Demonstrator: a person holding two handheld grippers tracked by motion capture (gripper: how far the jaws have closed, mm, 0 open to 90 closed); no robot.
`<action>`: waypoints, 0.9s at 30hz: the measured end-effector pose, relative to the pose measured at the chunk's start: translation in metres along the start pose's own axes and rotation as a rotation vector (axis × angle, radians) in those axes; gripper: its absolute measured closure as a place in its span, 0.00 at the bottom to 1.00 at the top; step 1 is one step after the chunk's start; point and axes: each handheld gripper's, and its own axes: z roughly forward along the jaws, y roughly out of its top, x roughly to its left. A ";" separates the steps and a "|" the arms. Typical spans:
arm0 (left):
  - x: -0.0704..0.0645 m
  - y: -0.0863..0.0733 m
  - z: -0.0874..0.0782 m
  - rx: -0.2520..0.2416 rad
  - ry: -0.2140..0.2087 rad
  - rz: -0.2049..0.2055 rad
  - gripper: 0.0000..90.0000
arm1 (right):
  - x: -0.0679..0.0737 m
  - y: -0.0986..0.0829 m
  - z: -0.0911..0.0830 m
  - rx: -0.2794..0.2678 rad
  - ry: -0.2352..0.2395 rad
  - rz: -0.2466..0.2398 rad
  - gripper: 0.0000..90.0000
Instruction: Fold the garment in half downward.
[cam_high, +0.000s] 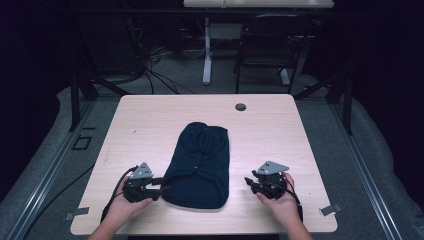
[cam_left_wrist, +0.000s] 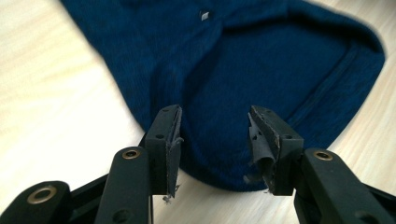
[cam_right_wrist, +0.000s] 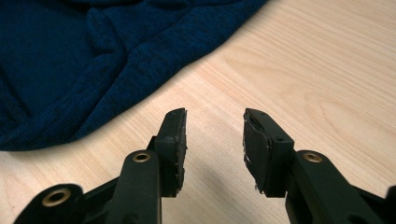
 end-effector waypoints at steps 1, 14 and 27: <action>0.002 0.001 -0.003 -0.023 0.010 -0.011 0.60 | 0.001 0.000 0.000 0.012 -0.003 -0.012 0.66; 0.035 -0.014 -0.013 0.001 0.159 -0.087 0.58 | -0.001 -0.004 0.005 0.035 -0.027 -0.016 0.63; 0.036 -0.009 0.000 0.015 0.128 -0.067 0.61 | -0.004 -0.003 0.006 0.037 -0.014 -0.005 0.63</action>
